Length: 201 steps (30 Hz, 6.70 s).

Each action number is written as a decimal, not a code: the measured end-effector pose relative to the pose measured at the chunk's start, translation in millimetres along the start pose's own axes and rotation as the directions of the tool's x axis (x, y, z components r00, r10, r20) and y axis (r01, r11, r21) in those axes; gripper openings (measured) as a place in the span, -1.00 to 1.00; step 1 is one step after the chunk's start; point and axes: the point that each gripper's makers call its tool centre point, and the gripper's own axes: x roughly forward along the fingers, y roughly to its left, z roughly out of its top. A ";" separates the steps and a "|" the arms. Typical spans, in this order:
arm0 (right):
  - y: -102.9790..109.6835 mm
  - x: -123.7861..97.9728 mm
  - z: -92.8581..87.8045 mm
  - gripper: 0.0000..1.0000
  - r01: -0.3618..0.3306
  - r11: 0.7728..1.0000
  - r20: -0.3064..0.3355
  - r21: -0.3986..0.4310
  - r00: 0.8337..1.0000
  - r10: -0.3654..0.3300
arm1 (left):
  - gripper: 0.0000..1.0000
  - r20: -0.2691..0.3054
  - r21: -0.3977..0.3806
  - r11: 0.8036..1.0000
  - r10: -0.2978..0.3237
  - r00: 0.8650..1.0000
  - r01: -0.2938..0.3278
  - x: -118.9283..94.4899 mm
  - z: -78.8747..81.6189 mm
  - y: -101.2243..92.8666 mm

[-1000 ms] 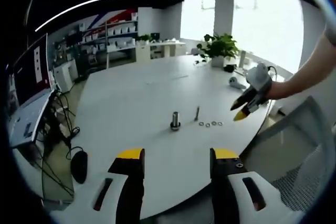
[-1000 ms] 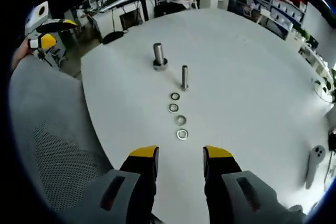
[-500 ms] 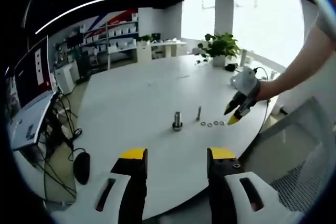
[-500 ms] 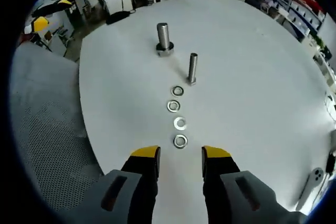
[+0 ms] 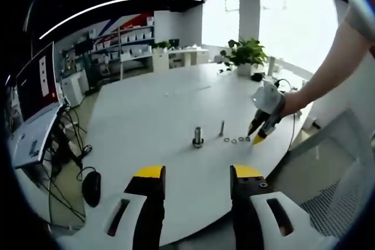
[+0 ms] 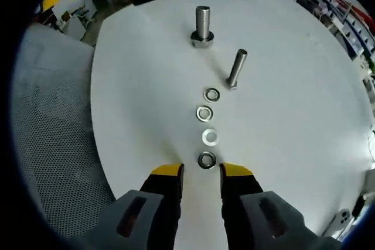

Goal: Place the washer onto the threaded stud by aligning its center hole with the stud, sliding it down to the base, and recovering from edge contact or off-axis alignment until the washer reaches the visible bottom stop.

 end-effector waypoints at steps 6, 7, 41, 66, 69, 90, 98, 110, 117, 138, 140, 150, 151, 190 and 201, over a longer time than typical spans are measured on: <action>-1.7 0.7 -2.7 -0.59 -0.055 0.993 -0.117 -0.104 0.992 0.043 | -0.18 0.004 -0.001 1.000 0.004 1.000 -0.004 -0.5 0.8 0.9; -2.4 1.3 -2.9 -0.60 -0.055 0.990 -0.140 -0.133 0.990 0.037 | -0.18 0.003 -0.004 1.000 0.003 1.000 -0.003 0.0 0.7 1.1; -0.2 3.9 1.1 -0.60 -0.058 0.982 -0.227 -0.177 0.974 0.017 | -0.20 -0.010 -0.007 1.000 0.009 1.000 -0.009 0.8 -1.0 2.9; -1.8 6.5 3.6 -0.71 0.008 0.995 -0.278 -0.104 0.960 -0.037 | -0.22 -0.021 -0.008 1.000 0.030 0.999 -0.030 -0.4 -3.7 7.0; -2.5 5.7 2.4 -0.71 -0.002 0.994 -0.252 -0.107 0.967 -0.026 | -0.23 -0.022 -0.003 0.999 0.032 0.999 -0.032 -0.1 -3.7 7.2; 5.7 -0.3 0.1 -0.74 0.063 0.998 -0.077 0.031 0.995 -0.060 | -0.24 -0.029 -0.001 1.000 0.026 0.999 -0.026 -0.2 -5.4 6.1; -3.4 -21.6 8.9 -0.74 0.088 0.996 -0.037 0.017 0.996 -0.087 | -0.24 -0.028 0.008 1.000 0.018 0.999 -0.018 0.1 -5.1 4.4; -31.3 -40.7 78.8 -0.74 0.156 0.986 0.066 -0.057 0.986 -0.152 | -0.24 -0.012 0.007 0.999 0.037 0.999 -0.037 -1.9 -2.6 8.0; -28.9 -43.8 97.9 -0.74 0.153 0.986 0.096 -0.064 0.985 -0.147 | -0.23 -0.004 -0.002 0.999 0.039 0.999 -0.039 -2.6 -1.4 8.3; -35.1 -24.4 105.2 -0.73 0.148 0.986 0.067 -0.076 0.987 -0.143 | -0.23 -0.011 0.009 0.999 0.039 0.999 -0.039 -1.4 -2.3 8.2; -35.9 -22.9 105.3 -0.73 0.145 0.987 0.069 -0.076 0.988 -0.140 | -0.23 -0.010 0.010 0.999 0.037 0.999 -0.037 -1.3 -1.9 7.9; -36.7 -6.3 104.5 -0.73 0.123 0.989 0.044 -0.075 0.992 -0.120 | -0.23 -0.020 0.007 0.999 0.036 0.999 -0.036 -0.9 -3.8 7.7; -37.6 -4.2 104.5 -0.73 0.126 0.989 0.045 -0.076 0.991 -0.123 | -0.23 -0.022 0.007 0.999 0.037 0.999 -0.036 -0.8 -4.1 7.8; -10.5 7.9 30.0 -0.55 0.005 0.999 -0.041 -0.039 0.999 -0.006 | -0.24 -0.048 0.004 1.000 0.016 0.999 -0.016 1.5 -9.6 4.3; -3.8 11.7 28.6 -0.55 -0.006 0.999 -0.073 -0.035 0.997 0.004 | -0.24 -0.063 0.024 1.000 0.016 0.998 -0.014 1.9 -12.1 3.0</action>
